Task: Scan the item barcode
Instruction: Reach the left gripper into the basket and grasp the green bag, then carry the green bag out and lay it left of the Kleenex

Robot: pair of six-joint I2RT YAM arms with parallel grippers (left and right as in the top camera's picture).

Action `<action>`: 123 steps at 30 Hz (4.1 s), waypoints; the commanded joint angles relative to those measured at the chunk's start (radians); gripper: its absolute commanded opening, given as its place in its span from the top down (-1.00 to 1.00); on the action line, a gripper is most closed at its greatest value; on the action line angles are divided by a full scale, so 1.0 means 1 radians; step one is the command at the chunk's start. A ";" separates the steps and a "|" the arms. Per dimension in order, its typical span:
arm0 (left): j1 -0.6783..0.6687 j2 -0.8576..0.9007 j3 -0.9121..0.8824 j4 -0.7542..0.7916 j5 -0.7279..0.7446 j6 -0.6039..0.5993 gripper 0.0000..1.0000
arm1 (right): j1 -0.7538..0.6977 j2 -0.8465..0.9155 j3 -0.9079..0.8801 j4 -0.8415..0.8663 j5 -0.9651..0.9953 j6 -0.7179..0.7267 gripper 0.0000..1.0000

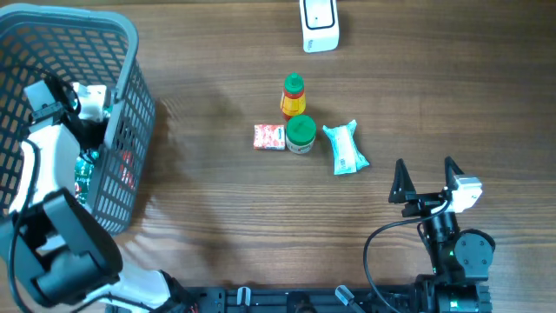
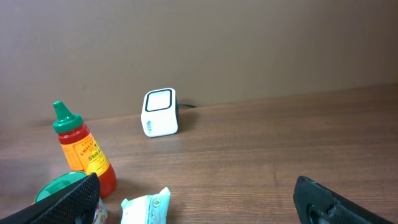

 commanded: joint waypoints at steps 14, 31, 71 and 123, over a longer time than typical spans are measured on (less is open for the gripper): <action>0.014 0.088 0.006 0.029 -0.239 0.022 -1.00 | 0.004 -0.008 -0.002 0.004 0.006 -0.010 -1.00; 0.063 0.160 0.006 0.064 -0.416 0.025 -0.87 | 0.004 -0.008 -0.002 0.005 0.006 -0.010 -1.00; 0.093 0.163 0.034 0.062 -0.338 -0.036 -0.47 | 0.004 -0.008 -0.002 0.005 0.006 -0.010 -0.99; -0.624 -0.843 0.072 0.361 -0.247 -0.507 0.92 | 0.004 -0.008 -0.002 0.005 0.006 -0.010 -1.00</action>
